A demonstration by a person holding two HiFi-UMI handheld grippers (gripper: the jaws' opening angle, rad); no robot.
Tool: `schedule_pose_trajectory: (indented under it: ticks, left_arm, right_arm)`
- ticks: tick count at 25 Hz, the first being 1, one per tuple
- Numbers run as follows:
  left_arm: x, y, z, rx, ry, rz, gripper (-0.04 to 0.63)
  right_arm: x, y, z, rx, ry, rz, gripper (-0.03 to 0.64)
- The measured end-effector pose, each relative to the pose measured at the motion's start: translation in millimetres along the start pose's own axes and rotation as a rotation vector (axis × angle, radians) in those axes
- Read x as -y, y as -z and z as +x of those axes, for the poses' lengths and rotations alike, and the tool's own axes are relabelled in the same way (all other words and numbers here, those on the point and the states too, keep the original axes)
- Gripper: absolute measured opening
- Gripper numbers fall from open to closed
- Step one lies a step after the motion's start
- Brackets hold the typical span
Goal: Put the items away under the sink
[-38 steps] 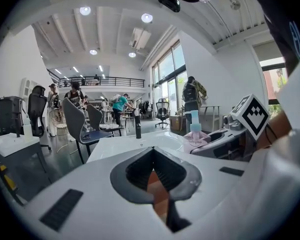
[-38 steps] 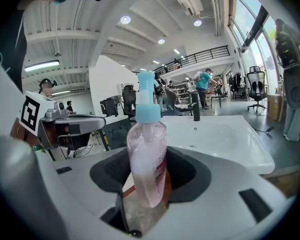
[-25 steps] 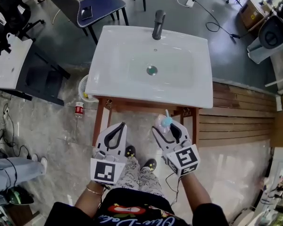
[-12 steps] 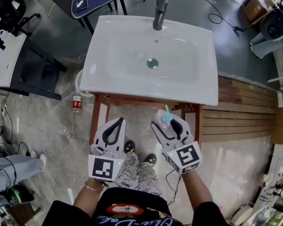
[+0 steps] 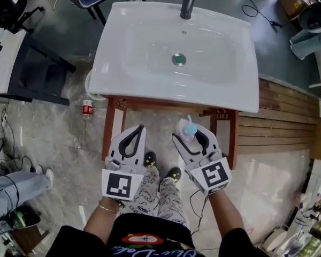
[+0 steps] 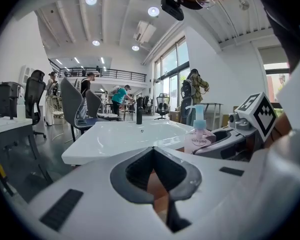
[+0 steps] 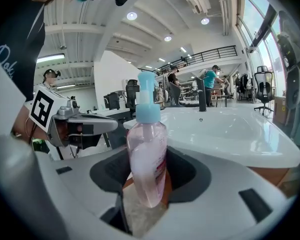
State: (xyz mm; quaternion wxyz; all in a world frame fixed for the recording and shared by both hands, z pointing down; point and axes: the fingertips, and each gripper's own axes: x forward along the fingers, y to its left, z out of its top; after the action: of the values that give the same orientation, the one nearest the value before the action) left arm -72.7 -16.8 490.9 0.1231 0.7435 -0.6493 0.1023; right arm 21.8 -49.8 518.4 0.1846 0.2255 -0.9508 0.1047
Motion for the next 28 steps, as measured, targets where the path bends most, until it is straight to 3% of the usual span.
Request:
schedule_pose_trajectory:
  ticks: [28]
  left_arm:
    - [-13,70,6,-0.014,0.018,-0.04,0.008]
  right_arm:
    - [-25,71,58,-0.009,-0.047,-0.02,0.215]
